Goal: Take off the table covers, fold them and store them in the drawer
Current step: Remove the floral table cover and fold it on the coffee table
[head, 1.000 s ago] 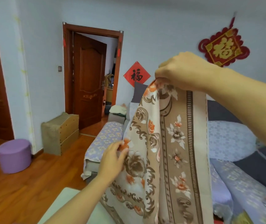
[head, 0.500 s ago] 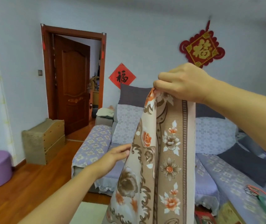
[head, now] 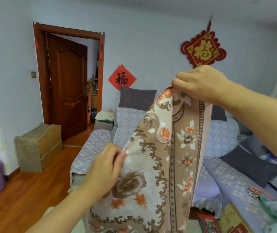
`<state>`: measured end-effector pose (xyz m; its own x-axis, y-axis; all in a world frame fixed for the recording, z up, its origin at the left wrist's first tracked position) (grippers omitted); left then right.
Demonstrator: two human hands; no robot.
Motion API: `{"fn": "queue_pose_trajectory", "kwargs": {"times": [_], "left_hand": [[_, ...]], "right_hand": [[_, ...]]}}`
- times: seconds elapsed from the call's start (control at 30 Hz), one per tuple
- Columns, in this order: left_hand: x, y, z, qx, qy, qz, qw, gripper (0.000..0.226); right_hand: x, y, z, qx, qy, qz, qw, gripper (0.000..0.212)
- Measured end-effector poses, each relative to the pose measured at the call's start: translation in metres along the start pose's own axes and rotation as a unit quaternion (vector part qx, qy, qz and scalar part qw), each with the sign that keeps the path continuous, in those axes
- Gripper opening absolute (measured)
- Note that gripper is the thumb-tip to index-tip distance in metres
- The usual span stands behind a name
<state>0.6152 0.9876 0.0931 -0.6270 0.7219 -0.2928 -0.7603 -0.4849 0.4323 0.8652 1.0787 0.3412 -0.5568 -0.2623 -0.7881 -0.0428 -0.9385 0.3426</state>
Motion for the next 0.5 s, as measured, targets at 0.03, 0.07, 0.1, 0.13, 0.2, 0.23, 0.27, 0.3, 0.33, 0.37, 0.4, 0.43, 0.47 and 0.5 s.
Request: {"fn": "queue_pose_trajectory", "kwargs": {"times": [0.03,0.07,0.1,0.13,0.2,0.23,0.27,0.3,0.33,0.37,0.4,0.43,0.47,0.5], "left_hand": [[-0.009,0.002,-0.004,0.014,-0.01,0.026,1.0,0.015],[-0.012,0.0,-0.008,0.036,0.001,0.038,0.999,0.008],[-0.01,-0.003,-0.012,0.061,0.03,0.033,0.997,0.015],[-0.004,-0.008,-0.015,0.088,0.064,0.01,0.994,0.031],[0.012,-0.017,-0.023,0.11,0.143,-0.077,0.981,0.054],[0.02,-0.02,-0.027,0.107,0.18,-0.115,0.971,0.057],[0.03,-0.024,-0.033,0.108,0.217,-0.134,0.961,0.056],[0.038,-0.028,-0.041,0.12,0.247,-0.141,0.951,0.056],[0.048,-0.032,-0.049,0.138,0.263,-0.153,0.943,0.057],[0.054,-0.036,-0.055,0.163,0.276,-0.172,0.932,0.055],[0.06,-0.039,-0.06,0.188,0.28,-0.192,0.922,0.05],[0.064,-0.041,-0.065,0.214,0.275,-0.209,0.914,0.048],[0.066,-0.044,-0.068,0.239,0.271,-0.229,0.904,0.051],[0.068,-0.048,-0.072,0.259,0.272,-0.254,0.891,0.056]], "right_hand": [[-0.002,-0.002,0.0,0.003,-0.008,0.003,1.0,0.017],[-0.003,-0.002,0.0,0.003,-0.015,0.005,1.0,0.016],[-0.003,-0.002,0.0,0.002,-0.021,0.009,1.0,0.013],[-0.004,-0.002,0.001,0.001,-0.026,0.012,1.0,0.012],[-0.004,-0.001,0.003,0.001,-0.027,0.012,1.0,0.011],[-0.004,-0.001,0.005,0.002,-0.023,0.011,1.0,0.011],[-0.004,-0.001,0.006,0.003,-0.02,0.01,1.0,0.011],[-0.004,-0.001,0.007,0.005,-0.017,0.009,1.0,0.011],[-0.004,-0.001,0.007,0.007,-0.014,0.009,1.0,0.011],[-0.004,-0.002,0.007,0.008,-0.01,0.007,1.0,0.011],[-0.003,-0.003,0.007,0.008,-0.006,0.007,1.0,0.011],[-0.003,-0.004,0.007,0.007,-0.001,0.007,1.0,0.011],[-0.002,-0.005,0.006,0.006,0.003,0.006,1.0,0.011],[-0.002,-0.006,0.006,0.004,0.004,0.004,1.0,0.009]]}}
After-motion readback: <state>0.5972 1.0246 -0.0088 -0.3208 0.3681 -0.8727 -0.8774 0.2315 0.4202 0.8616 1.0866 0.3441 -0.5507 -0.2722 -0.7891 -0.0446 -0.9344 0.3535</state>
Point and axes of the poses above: each hand's wrist, its own z-axis towards the middle knuckle, its own y-axis out of the back of the hand, x = y × z, the point moved 3 cm from there along z, towards the middle knuckle, and after that the axes turned 14 degrees about -y, right-handed, at the moved point
